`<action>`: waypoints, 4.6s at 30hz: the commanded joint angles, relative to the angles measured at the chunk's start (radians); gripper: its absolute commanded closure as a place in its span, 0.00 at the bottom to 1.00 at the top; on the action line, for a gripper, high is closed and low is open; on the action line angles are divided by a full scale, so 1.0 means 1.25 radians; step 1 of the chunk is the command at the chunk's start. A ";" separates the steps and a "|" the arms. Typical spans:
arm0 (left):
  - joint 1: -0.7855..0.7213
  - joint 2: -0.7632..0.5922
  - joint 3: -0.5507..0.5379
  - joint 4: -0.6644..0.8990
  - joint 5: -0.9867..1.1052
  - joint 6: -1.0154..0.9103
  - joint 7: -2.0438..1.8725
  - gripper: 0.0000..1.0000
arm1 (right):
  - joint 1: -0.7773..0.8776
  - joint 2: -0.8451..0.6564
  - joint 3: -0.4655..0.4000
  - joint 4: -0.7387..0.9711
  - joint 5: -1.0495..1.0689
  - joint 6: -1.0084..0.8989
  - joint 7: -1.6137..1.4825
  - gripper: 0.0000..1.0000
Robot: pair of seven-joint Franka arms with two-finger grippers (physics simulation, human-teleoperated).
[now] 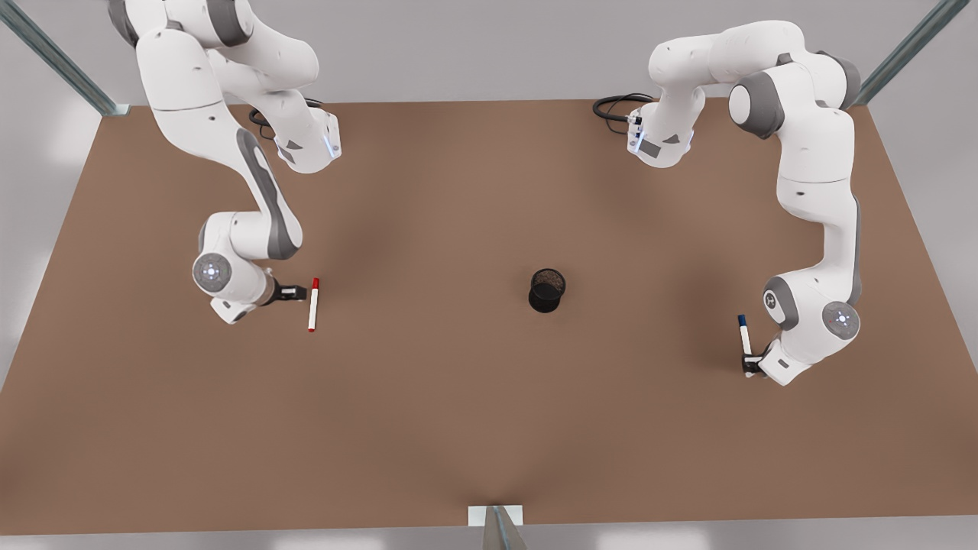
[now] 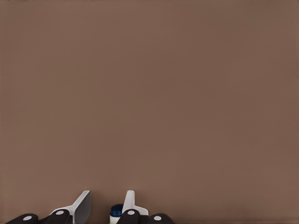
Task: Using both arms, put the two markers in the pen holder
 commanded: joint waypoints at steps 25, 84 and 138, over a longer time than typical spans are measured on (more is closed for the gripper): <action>-0.026 -0.082 -0.001 -0.022 -0.002 -0.084 0.007 0.79 | -0.001 0.057 0.022 0.005 0.004 0.056 0.034 0.01; -0.131 -0.294 -0.069 -0.021 -0.610 -0.663 0.978 0.00 | -0.003 0.048 0.289 0.562 -0.006 0.042 0.083 0.79; -0.164 -0.325 -0.050 0.270 0.129 -0.721 -0.418 0.00 | 0.525 0.163 0.126 0.299 -0.210 0.821 0.073 0.00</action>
